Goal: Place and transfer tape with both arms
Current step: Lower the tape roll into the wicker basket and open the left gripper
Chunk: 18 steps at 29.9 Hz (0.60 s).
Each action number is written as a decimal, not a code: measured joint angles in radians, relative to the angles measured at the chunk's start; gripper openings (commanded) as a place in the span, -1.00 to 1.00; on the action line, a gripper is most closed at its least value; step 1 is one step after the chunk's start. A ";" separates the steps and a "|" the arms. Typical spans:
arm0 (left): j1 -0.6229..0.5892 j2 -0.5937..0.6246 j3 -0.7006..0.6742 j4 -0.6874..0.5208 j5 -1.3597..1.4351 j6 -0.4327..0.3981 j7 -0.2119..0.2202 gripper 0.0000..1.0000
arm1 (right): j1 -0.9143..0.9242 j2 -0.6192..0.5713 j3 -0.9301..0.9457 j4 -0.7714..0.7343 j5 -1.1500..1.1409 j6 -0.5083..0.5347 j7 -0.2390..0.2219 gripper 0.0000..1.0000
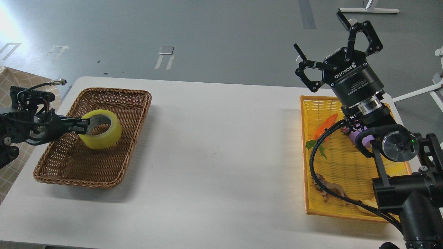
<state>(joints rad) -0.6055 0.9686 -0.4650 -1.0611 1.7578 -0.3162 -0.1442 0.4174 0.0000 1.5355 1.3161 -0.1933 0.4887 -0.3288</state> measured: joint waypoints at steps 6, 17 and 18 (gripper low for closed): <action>0.021 -0.010 0.002 0.015 -0.007 0.010 -0.011 -1.00 | 0.000 0.000 0.000 0.000 0.000 0.000 -0.001 1.00; 0.039 -0.029 0.003 0.026 -0.024 0.039 -0.012 -0.05 | -0.002 0.000 0.000 0.000 0.000 0.000 0.000 1.00; 0.040 -0.030 0.003 0.026 -0.024 0.042 -0.012 0.18 | -0.002 0.000 0.000 0.000 0.000 0.000 0.000 1.00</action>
<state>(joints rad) -0.5651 0.9391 -0.4617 -1.0352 1.7333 -0.2737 -0.1560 0.4157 0.0000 1.5355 1.3161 -0.1933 0.4887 -0.3290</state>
